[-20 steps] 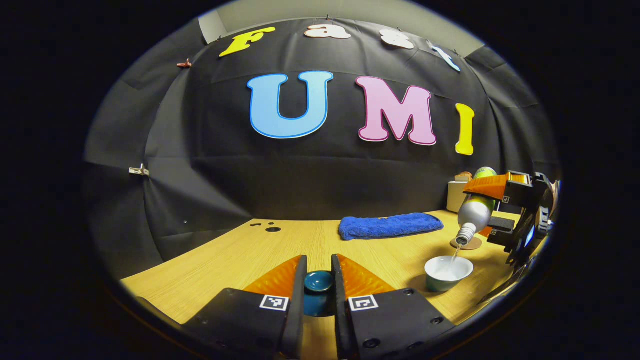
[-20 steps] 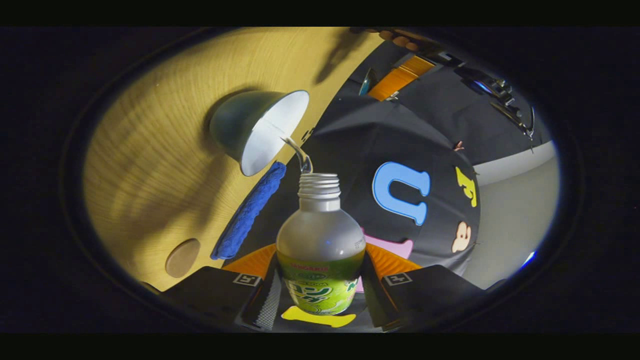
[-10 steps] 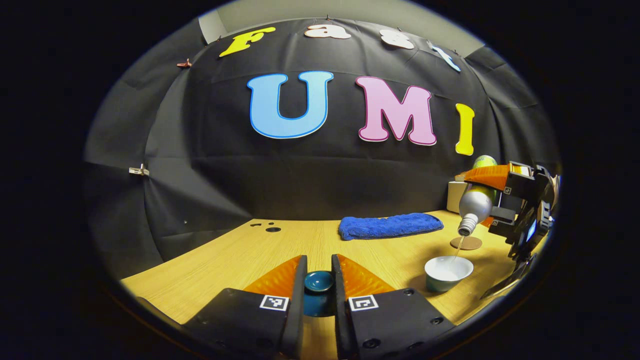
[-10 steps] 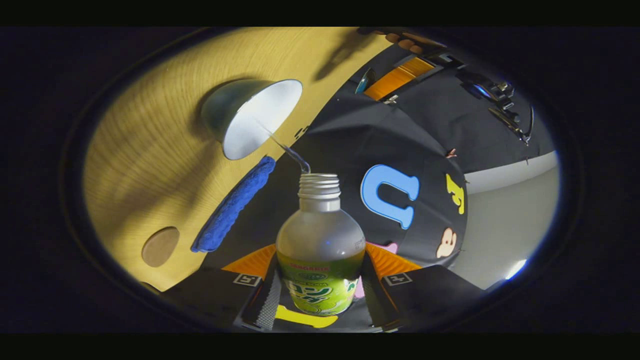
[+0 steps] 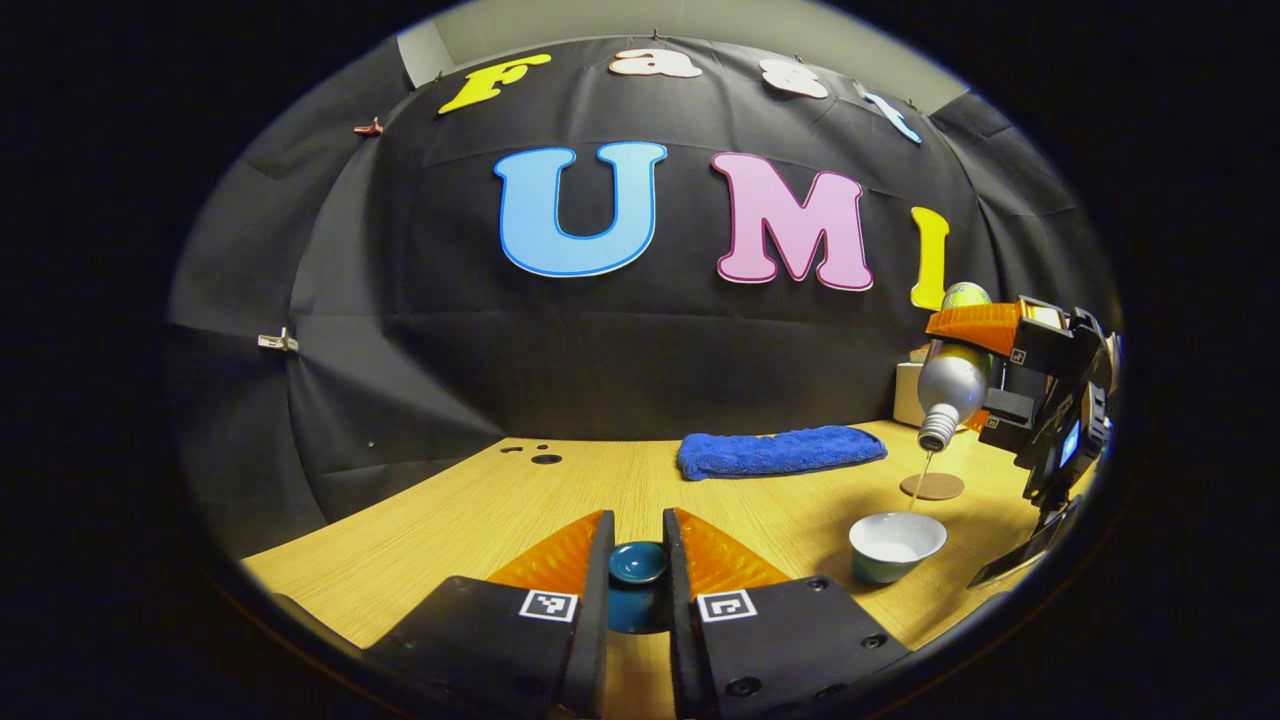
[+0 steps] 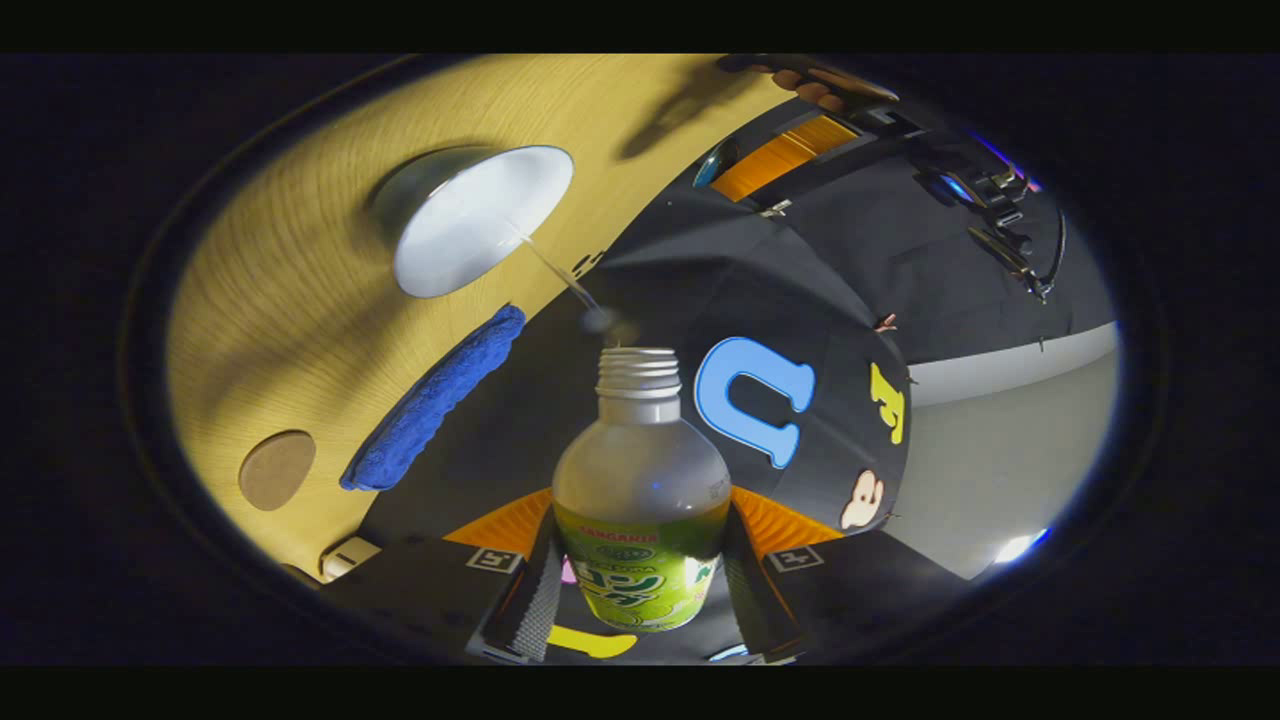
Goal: Open the teacup lid with one hand, grasp the water bottle and pour water into the teacup with the other hand; after pouring, place the water bottle on the coaster and then close the teacup lid.
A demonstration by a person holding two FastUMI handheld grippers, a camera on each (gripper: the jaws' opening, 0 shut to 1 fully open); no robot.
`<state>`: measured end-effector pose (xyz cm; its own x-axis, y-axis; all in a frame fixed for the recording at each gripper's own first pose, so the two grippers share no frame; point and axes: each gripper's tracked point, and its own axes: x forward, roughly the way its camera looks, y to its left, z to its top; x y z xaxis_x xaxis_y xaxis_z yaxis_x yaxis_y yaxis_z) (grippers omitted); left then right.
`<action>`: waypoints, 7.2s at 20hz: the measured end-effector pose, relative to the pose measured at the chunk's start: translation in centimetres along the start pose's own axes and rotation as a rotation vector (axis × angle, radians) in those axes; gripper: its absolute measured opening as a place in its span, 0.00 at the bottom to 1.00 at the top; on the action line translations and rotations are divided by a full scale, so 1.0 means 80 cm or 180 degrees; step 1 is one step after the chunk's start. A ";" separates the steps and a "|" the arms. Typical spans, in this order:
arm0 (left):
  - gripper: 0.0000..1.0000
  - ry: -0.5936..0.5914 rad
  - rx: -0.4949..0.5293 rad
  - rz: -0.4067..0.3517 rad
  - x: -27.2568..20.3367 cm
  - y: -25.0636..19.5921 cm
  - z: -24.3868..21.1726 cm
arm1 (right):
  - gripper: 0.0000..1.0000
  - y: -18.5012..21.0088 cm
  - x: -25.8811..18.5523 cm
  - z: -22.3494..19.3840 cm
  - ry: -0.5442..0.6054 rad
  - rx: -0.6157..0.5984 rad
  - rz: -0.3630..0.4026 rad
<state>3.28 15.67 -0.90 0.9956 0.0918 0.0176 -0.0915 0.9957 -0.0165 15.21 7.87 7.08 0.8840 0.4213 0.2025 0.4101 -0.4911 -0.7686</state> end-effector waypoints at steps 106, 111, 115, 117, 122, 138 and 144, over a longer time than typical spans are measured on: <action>0.30 -0.0006 0.0004 0.0007 -0.003 -0.001 -0.001 | 0.81 0.211 -0.016 -0.103 0.1823 0.6991 0.0114; 0.30 -0.0005 0.0004 0.0006 -0.002 -0.001 0.000 | 1.00 0.214 -0.024 -0.107 0.1957 0.6954 0.0138; 0.30 -0.0007 0.0004 0.0007 -0.002 -0.001 0.000 | 1.00 0.219 -0.032 -0.096 0.2067 0.7043 0.0274; 0.30 -0.0004 0.0003 0.0007 -0.002 -0.001 0.000 | 1.00 0.211 -0.041 -0.102 0.2106 0.7017 0.0187; 0.30 -0.0004 0.0004 0.0007 -0.002 -0.001 0.000 | 1.00 0.189 -0.071 -0.099 0.2114 0.6922 0.0098; 0.29 -0.0015 0.0008 0.0040 -0.005 -0.002 0.001 | 1.00 0.095 -0.194 -0.056 0.1925 0.6619 -0.0168; 0.30 0.0014 0.0275 -0.0185 -0.005 -0.038 0.000 | 1.00 0.097 -0.217 -0.049 0.1975 0.6697 -0.0139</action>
<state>3.14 12.62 -0.85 0.9994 0.0339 0.0116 -0.0346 0.9969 0.0707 3.95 -6.20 -0.02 0.9993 -0.0334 0.0168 0.0339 0.9991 -0.0256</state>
